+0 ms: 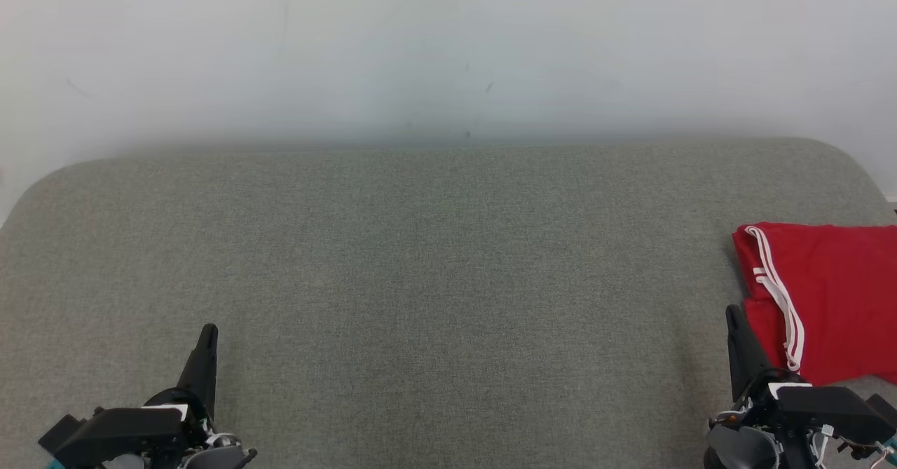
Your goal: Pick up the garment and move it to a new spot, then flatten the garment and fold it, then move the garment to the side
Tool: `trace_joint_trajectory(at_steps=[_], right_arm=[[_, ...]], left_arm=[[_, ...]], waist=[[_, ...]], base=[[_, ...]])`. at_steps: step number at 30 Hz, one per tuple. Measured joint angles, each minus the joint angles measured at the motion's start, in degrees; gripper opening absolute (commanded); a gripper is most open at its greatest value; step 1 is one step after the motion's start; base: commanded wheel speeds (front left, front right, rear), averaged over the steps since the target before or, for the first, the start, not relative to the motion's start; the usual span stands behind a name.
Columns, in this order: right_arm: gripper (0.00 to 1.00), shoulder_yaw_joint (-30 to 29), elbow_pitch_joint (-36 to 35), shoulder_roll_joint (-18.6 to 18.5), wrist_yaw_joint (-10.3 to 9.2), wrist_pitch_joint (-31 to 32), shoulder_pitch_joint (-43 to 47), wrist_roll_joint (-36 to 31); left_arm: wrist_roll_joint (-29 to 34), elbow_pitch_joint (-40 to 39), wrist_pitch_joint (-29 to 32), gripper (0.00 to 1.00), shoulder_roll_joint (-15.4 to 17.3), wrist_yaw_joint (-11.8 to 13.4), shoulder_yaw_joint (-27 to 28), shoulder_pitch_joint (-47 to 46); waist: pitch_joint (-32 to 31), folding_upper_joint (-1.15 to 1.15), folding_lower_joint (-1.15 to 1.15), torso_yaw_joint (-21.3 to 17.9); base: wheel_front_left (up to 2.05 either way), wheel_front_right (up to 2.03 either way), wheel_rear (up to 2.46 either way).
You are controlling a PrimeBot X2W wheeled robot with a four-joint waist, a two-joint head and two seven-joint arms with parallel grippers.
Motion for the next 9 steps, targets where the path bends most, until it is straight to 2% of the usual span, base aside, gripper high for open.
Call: trace_joint_trajectory(at_steps=[9], right_arm=[[0.00,0.0,0.0,0.0,0.00,0.0,0.0,0.0]], left_arm=[[0.0,0.0,0.0,0.00,0.0,0.0,0.0,0.0]], waist=[[0.0,0.00,0.00,0.0]], base=[[0.00,0.00,0.00]])
